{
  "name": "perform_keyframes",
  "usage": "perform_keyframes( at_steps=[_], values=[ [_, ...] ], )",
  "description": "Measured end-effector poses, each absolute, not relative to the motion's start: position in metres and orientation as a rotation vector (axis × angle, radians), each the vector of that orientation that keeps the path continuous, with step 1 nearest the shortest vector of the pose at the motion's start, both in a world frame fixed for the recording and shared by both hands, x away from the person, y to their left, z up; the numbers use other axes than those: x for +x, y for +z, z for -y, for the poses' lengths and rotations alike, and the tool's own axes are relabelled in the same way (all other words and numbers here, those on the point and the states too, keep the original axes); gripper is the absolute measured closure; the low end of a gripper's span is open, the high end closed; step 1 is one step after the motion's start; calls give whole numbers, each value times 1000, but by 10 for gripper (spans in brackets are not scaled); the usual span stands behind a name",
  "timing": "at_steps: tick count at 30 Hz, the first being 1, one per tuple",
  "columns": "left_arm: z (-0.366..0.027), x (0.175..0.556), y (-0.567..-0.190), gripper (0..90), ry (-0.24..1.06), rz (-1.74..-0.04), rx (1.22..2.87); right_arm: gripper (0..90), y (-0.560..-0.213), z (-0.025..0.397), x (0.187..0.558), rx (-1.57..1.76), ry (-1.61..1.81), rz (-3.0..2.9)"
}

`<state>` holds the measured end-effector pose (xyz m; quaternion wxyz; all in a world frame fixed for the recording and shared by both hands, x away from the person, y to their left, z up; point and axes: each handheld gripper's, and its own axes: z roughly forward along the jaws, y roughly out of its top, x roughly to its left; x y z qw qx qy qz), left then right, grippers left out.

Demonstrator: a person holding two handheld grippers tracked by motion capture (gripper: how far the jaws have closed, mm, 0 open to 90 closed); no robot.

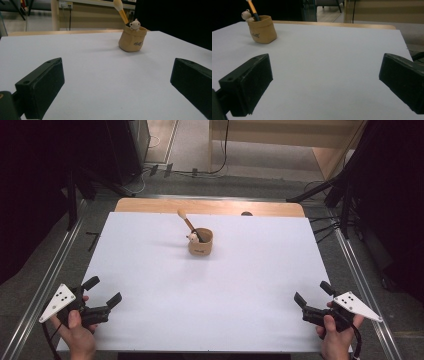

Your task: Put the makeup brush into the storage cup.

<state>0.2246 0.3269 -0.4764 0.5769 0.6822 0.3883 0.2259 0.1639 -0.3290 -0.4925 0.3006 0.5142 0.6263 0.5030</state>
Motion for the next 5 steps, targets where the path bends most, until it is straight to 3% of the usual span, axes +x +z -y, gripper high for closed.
perform_keyframes(
  at_steps=[5],
  values=[
    [-327, 226, -476, 0, 525, -903, 1597, 0, -493, 329, 162, 1362, 1334, -1657]
  ],
)
